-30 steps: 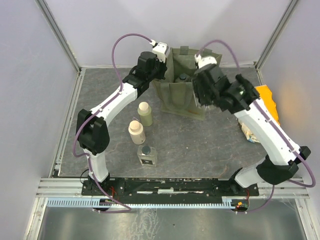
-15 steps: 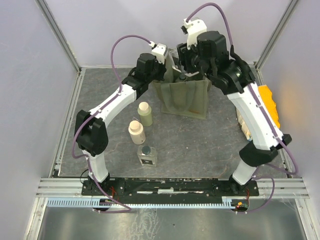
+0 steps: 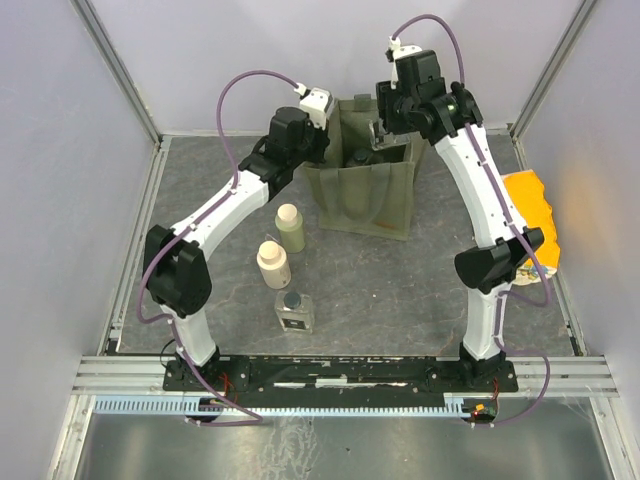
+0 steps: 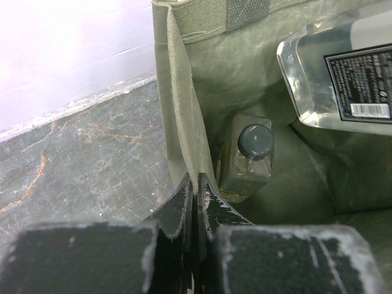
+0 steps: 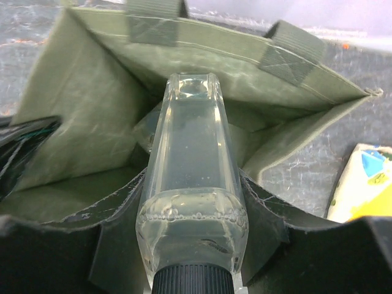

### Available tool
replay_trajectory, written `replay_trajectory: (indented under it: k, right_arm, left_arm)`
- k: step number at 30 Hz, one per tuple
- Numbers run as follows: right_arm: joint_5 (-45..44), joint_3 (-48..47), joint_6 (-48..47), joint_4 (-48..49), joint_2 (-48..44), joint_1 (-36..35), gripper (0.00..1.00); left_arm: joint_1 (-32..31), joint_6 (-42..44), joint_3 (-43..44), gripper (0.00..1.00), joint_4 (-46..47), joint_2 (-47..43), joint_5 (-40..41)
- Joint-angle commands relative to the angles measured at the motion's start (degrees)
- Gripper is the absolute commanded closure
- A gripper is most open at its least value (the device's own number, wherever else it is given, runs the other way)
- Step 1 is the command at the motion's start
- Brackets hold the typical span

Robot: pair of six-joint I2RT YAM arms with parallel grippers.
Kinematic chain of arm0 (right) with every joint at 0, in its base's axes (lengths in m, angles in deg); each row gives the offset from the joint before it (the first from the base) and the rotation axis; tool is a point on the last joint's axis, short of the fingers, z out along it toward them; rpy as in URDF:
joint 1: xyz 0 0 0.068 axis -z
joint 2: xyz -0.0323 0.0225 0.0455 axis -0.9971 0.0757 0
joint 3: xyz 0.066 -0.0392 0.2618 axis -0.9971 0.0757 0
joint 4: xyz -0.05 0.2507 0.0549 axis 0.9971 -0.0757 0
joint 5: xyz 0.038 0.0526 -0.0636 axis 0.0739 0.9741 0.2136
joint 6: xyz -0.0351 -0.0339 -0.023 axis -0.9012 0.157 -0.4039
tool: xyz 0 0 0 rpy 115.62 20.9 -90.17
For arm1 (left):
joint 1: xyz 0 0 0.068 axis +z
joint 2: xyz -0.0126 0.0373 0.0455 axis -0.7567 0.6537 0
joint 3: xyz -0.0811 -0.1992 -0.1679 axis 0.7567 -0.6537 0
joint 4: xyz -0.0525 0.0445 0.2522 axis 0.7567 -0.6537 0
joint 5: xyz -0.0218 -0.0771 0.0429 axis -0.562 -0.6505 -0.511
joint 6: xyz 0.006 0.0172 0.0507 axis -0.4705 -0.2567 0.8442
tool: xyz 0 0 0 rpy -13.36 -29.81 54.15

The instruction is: Place the personal care products into the canvas bag

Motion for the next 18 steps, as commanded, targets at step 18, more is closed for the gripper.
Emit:
replay_trajectory:
  k: [18]
  right_arm:
    - [1.2,-10.3,7.0,-10.1,9.1,6.7,1.00]
  left_arm:
    - [0.0,-0.3,-5.4,0.97,6.6,-4.2,0.1]
